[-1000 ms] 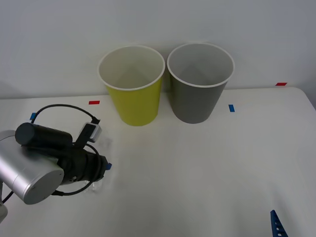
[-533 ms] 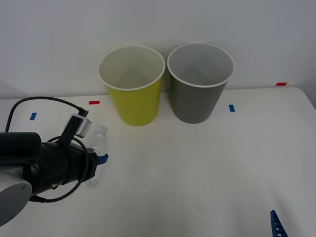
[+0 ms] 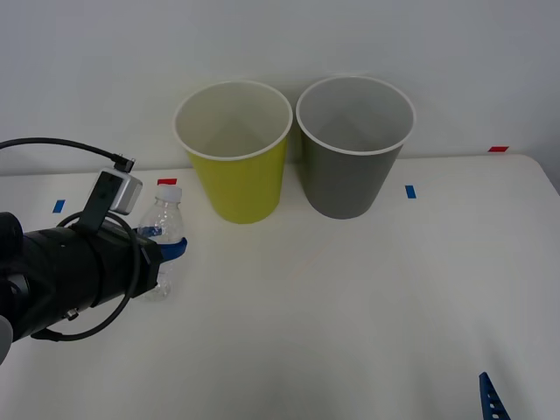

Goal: Put cans in the gray bin and PET bottles in the light green bin.

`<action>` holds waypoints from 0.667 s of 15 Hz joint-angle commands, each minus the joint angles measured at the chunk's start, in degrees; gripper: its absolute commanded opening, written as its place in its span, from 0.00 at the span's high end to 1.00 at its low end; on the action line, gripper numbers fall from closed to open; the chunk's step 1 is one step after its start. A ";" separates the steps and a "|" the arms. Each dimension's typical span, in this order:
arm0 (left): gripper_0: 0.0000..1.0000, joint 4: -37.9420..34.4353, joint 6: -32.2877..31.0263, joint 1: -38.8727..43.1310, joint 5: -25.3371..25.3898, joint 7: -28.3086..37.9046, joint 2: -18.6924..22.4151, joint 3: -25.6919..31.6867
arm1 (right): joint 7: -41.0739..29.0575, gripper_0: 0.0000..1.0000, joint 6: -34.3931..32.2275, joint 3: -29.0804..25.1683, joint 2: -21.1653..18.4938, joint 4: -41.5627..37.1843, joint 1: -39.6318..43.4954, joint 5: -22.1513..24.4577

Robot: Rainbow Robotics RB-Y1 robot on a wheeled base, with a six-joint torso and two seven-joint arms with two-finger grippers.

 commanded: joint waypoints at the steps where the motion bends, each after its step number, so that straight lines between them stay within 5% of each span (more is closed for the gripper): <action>1: 1.00 -0.24 -0.18 0.02 5.31 -0.62 0.06 3.70 | 0.00 0.00 0.00 0.00 0.00 0.00 0.00 0.00; 10: 1.00 -4.96 -0.88 -4.55 11.82 -4.58 -2.05 16.27 | 0.00 0.00 0.00 0.00 0.00 0.00 0.00 0.00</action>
